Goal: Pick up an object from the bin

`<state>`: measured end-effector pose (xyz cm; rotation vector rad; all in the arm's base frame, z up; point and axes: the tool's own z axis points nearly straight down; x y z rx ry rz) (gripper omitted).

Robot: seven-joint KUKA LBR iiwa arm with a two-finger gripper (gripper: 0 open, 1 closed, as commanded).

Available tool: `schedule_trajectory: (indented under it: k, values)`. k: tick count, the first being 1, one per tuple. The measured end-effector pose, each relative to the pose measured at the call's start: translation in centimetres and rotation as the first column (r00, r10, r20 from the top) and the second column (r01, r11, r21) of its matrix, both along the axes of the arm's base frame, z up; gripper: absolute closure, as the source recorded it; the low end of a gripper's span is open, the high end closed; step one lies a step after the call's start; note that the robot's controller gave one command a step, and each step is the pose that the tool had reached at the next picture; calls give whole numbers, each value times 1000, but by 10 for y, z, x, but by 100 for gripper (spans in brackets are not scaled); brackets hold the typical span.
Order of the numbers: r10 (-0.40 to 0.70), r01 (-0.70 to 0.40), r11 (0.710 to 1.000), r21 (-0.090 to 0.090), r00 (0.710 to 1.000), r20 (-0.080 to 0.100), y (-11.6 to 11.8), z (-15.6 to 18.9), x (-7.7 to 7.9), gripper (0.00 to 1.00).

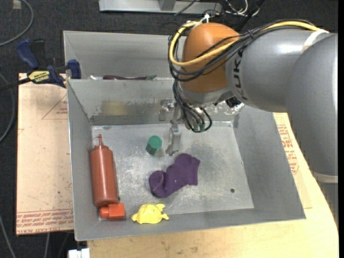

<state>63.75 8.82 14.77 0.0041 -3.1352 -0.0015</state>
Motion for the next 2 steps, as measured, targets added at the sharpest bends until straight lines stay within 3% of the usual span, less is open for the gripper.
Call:
schedule_trajectory:
  k: [1, 2]
  values:
    - [-1, 1, 1000, 1, 1000, 8, 0, 5, 2, 0]
    - [150, -150, 989, 0, 989, 14, 4, -30, 1, 0]
